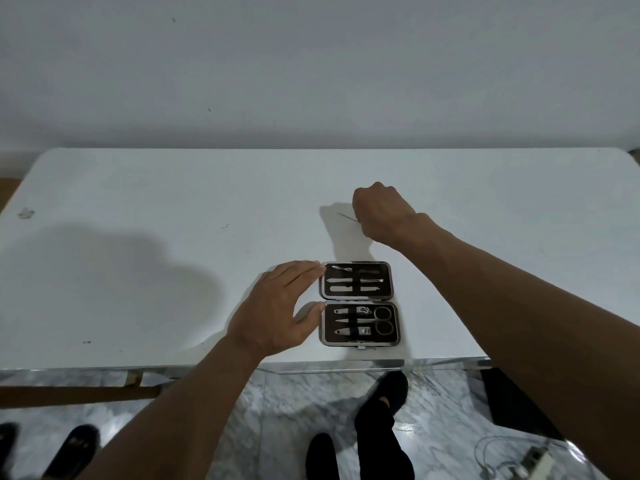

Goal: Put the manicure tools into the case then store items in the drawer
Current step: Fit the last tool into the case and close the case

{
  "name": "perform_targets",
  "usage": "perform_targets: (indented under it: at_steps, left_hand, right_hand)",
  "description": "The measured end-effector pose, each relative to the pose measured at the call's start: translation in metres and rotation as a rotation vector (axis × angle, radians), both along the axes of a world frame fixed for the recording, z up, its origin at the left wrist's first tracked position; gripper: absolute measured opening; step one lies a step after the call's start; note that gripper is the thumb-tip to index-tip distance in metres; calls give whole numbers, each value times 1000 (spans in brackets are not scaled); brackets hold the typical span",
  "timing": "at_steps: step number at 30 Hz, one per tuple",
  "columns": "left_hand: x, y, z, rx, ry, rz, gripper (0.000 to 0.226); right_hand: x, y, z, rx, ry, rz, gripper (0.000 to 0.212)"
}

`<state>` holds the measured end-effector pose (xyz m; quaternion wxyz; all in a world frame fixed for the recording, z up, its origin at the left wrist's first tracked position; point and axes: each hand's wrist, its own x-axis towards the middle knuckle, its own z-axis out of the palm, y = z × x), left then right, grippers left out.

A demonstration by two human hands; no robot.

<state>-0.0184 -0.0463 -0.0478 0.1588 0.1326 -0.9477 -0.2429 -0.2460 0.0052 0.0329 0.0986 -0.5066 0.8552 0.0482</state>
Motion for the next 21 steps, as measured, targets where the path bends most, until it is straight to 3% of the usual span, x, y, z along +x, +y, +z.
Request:
perform_targets:
  at_steps: [3, 7, 11, 15, 21]
  left_hand:
    - [0, -1, -1, -1, -5, 5, 53]
    - [0, -1, -1, 1, -3, 4, 54]
    - [0, -1, -1, 2, -7, 0, 54]
    - [0, -1, -1, 5, -6, 2, 54]
    - [0, -1, 0, -1, -4, -9, 54]
  right_hand:
    - [-3, -4, 4, 17, -33, -26, 34]
    - [-4, -10, 5, 43, -68, -55, 26]
    - [-2, -7, 2, 68, -102, -99, 39]
    - [-4, 2, -2, 24, -239, -164, 13]
    - [-2, 42, 10, -71, -289, -157, 8]
